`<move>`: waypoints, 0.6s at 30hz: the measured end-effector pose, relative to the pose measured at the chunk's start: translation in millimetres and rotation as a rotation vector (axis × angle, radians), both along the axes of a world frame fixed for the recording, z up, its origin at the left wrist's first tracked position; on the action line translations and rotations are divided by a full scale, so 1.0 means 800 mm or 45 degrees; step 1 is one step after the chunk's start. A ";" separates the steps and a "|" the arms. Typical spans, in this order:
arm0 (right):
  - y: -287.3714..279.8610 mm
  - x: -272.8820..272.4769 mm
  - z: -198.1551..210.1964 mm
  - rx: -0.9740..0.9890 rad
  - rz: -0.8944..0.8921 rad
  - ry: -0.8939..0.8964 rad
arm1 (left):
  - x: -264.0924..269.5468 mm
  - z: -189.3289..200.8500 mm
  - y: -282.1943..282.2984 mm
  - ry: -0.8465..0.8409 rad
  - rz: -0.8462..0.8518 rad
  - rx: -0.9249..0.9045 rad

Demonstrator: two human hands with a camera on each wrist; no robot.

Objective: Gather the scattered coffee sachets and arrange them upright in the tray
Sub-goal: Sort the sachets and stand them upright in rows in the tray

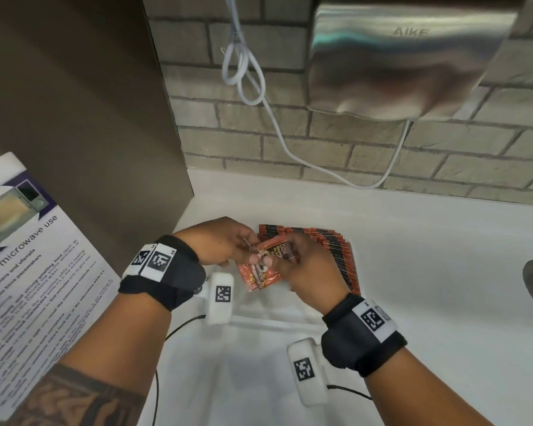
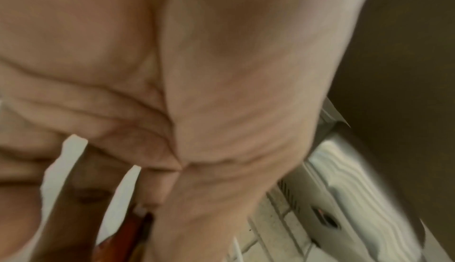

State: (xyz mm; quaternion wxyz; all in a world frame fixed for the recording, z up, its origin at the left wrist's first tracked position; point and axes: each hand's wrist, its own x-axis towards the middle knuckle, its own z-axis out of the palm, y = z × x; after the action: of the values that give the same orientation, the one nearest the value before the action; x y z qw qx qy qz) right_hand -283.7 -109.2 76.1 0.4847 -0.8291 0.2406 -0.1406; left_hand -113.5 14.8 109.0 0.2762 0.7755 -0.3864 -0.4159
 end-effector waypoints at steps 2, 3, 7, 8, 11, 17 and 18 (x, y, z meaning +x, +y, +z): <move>-0.003 0.007 0.000 0.188 -0.059 -0.076 | -0.008 -0.006 0.001 0.228 0.170 -0.179; -0.006 0.009 0.001 0.287 -0.090 -0.112 | -0.013 -0.009 0.002 0.347 0.261 -0.278; -0.013 0.012 0.002 0.671 -0.250 -0.283 | -0.029 -0.023 0.002 0.627 0.484 -0.540; -0.013 0.012 0.002 0.727 -0.272 -0.309 | -0.034 -0.025 0.001 0.667 0.520 -0.575; -0.011 0.009 0.001 0.840 -0.314 -0.326 | -0.045 -0.033 -0.003 0.690 0.627 -0.656; -0.027 -0.008 -0.002 0.998 -0.506 -0.480 | -0.046 -0.038 0.003 0.532 0.763 -0.712; -0.028 -0.011 -0.002 1.004 -0.517 -0.496 | -0.046 -0.037 0.004 0.527 0.768 -0.717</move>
State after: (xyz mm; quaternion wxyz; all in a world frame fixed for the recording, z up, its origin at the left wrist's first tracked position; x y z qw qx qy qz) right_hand -292.7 -131.4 74.9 0.7609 -0.4766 0.3373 -0.2829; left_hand -150.0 18.1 79.5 0.6563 0.6486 -0.1782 -0.3419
